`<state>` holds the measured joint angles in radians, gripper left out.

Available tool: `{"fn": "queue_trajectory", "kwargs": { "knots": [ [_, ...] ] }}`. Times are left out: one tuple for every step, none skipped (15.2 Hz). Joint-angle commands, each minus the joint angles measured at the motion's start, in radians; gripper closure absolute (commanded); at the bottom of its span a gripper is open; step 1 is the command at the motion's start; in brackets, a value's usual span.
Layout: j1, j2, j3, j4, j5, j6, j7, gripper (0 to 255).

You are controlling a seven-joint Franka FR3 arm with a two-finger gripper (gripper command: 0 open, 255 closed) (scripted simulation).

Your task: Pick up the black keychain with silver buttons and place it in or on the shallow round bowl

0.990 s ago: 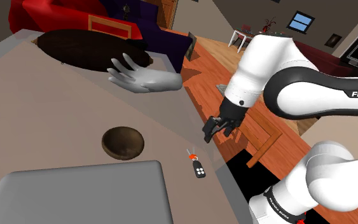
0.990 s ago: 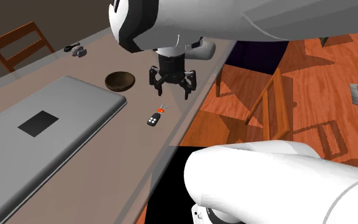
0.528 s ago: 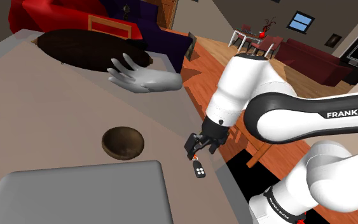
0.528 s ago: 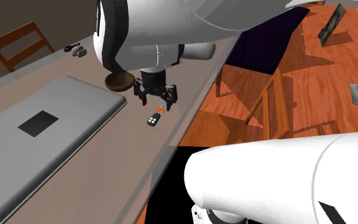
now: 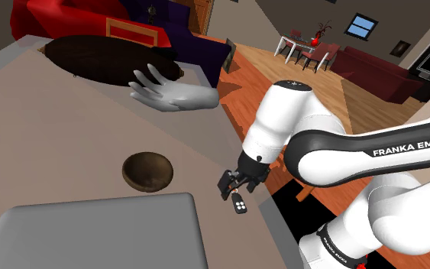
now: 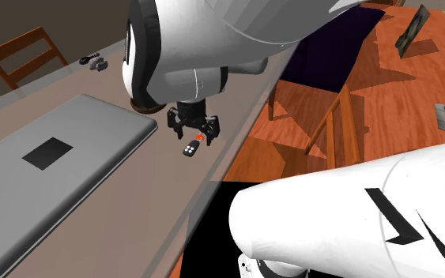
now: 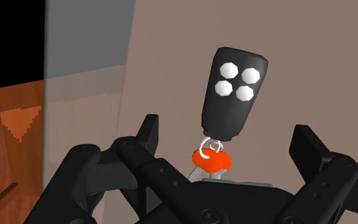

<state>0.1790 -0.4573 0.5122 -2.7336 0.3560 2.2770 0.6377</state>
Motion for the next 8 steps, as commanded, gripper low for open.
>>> {"fn": "queue_trajectory", "kwargs": {
  "knots": [
    [-0.001,0.004,0.002,0.000,0.000,0.005,0.001,0],
    [-0.001,0.004,0.002,0.000,0.000,0.005,0.001,0],
    [-0.001,0.004,0.002,0.000,0.000,0.005,0.001,0],
    [-0.001,0.004,0.002,0.000,0.000,0.005,0.001,0],
    [-0.001,0.004,0.002,0.000,0.000,0.005,0.001,0],
    [-0.001,0.004,0.002,0.000,0.000,0.005,0.001,0],
    [-0.001,0.004,0.002,0.000,0.000,0.005,0.001,255],
    [-0.001,0.004,0.002,0.000,0.000,0.005,0.001,255]
  ]
}}
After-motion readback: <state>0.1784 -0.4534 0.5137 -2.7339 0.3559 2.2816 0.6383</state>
